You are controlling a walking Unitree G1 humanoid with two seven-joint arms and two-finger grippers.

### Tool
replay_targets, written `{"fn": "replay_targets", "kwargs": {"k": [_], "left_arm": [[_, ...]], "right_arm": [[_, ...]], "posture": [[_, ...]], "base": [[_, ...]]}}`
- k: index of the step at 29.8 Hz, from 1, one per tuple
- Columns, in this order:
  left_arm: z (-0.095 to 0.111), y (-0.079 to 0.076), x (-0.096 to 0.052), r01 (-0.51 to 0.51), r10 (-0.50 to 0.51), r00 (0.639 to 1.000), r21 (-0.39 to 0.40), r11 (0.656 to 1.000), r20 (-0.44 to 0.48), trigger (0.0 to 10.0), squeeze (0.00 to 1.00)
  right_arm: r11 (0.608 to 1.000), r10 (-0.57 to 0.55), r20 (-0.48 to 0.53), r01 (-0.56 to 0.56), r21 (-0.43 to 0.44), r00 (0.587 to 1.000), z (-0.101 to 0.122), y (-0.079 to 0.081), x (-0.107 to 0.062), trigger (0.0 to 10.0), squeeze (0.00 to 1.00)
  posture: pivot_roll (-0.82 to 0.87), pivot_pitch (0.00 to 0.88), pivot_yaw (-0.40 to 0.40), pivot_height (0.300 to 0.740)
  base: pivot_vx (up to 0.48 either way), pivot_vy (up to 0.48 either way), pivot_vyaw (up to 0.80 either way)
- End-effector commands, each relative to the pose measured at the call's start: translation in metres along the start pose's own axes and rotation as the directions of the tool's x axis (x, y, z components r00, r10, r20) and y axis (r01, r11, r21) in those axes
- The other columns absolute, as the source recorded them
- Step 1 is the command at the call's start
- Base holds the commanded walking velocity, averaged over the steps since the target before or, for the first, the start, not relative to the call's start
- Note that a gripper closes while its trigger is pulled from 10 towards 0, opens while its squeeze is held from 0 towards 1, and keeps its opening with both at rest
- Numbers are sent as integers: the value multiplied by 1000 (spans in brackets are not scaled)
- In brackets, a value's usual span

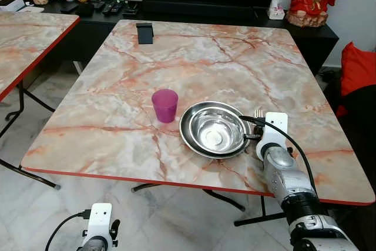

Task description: Setting the table

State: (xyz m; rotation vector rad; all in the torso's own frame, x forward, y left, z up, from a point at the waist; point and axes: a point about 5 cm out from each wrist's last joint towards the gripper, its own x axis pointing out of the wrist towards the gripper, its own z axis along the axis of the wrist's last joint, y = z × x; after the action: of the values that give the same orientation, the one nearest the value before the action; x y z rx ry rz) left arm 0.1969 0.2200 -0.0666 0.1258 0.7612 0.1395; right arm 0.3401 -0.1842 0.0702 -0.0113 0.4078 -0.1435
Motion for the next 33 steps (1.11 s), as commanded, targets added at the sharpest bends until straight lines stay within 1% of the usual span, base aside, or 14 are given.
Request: {"fn": "replay_targets", "kwargs": {"k": [1, 10, 17, 27, 28, 29, 30, 33], "left_arm": [[-2, 0, 0, 2, -2, 1000, 14, 1000, -13, 10000, 0], [-2, 0, 0, 3, -3, 1000, 15, 1000, -13, 10000, 0], [-2, 0, 0, 3, -3, 1000, 15, 1000, -13, 10000, 0], [-2, 0, 0, 3, -3, 1000, 15, 1000, -13, 10000, 0], [-2, 0, 0, 4, -4, 1000, 15, 1000, -13, 10000, 0], [-2, 0, 0, 4, -4, 1000, 15, 1000, -13, 10000, 0], [-2, 0, 0, 4, -4, 1000, 15, 1000, -13, 10000, 0], [-2, 0, 0, 5, -4, 1000, 15, 1000, -12, 10000, 0]], "right_arm": [[1000, 0, 5, 0, 15, 1000, 4, 1, 1, 10000, 298], [1000, 2, 7, -2, 15, 1000, 3, 3, 1, 10000, 298], [1000, 3, 7, -3, 14, 1000, 4, 4, 1, 10000, 341], [1000, 2, 7, -2, 14, 1000, 3, 3, 1, 10000, 345], [1000, 6, 8, -6, 13, 1000, 3, 4, 1, 10000, 396], [1000, 7, 8, -7, 13, 1000, 4, 4, 1, 10000, 541], [1000, 7, 8, -7, 13, 1000, 3, 4, 1, 10000, 922], [1000, 6, 7, -6, 14, 1000, 3, 5, 1, 10000, 922]], "posture": [[-14, 15, -35, 740], [-12, 15, -35, 740], [-14, 16, -34, 740], [-14, 16, -34, 740], [-14, 16, -34, 740], [-14, 17, -34, 740], [-14, 16, -34, 740], [-14, 16, -34, 740]], "base": [[0, 0, 0], [0, 0, 0], [0, 0, 0], [0, 0, 0], [0, 0, 0], [0, 0, 0], [0, 0, 0], [0, 0, 0]]}}
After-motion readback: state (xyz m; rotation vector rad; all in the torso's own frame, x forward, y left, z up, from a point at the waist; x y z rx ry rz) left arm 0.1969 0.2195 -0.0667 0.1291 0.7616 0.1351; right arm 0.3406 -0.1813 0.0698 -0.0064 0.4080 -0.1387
